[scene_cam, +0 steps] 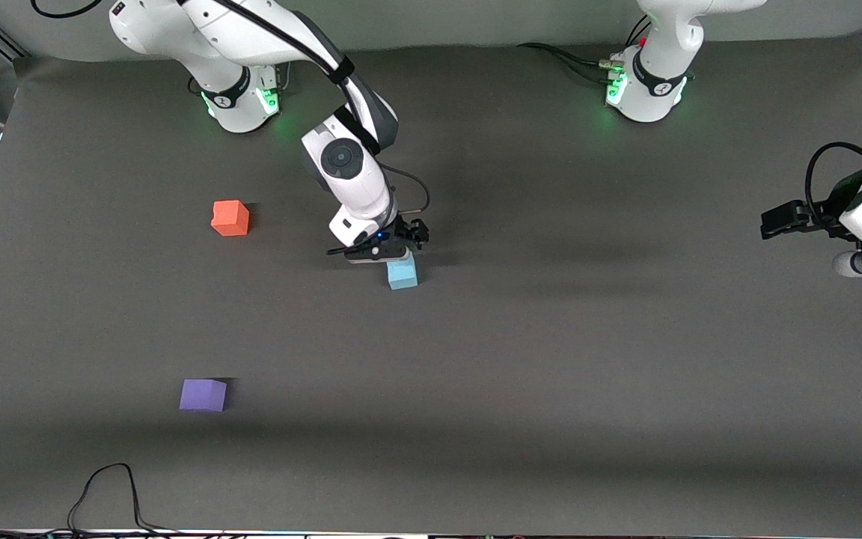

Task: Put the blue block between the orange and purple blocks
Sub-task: 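Lower the right gripper onto the blue cube while the left gripper withdraws, then carry the blue cube with the right gripper toward the orange cube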

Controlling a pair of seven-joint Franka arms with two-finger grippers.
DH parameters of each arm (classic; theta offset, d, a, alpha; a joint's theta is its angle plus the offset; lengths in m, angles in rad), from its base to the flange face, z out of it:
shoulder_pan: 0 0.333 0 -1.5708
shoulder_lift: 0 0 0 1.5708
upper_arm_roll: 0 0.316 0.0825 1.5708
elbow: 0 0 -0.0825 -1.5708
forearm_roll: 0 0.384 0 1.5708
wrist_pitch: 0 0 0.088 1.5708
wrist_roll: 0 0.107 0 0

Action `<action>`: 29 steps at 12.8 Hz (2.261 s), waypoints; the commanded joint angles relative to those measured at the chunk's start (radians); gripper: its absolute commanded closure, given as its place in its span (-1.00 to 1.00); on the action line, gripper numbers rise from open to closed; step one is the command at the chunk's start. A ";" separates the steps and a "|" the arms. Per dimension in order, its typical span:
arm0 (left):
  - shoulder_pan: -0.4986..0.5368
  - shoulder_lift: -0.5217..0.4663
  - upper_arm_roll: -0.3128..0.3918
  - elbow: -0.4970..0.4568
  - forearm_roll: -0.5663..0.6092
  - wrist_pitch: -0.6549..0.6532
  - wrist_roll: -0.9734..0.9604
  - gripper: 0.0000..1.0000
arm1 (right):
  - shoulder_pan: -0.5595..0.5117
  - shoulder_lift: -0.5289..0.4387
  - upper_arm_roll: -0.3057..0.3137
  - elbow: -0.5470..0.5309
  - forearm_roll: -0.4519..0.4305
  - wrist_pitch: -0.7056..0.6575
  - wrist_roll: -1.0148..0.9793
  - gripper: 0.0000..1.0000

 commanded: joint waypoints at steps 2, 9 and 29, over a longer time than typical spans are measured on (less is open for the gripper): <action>-0.016 -0.027 0.011 0.004 0.002 -0.030 0.016 -1.00 | 0.009 0.057 -0.026 0.058 -0.031 0.026 0.012 -1.00; 0.003 -0.033 -0.010 0.004 0.002 -0.035 0.036 -1.00 | 0.009 0.134 -0.029 0.150 -0.041 0.024 0.012 -0.58; -0.048 -0.028 0.028 0.004 -0.010 -0.027 0.036 -1.00 | -0.105 -0.188 -0.242 0.620 0.009 -1.037 -0.316 0.91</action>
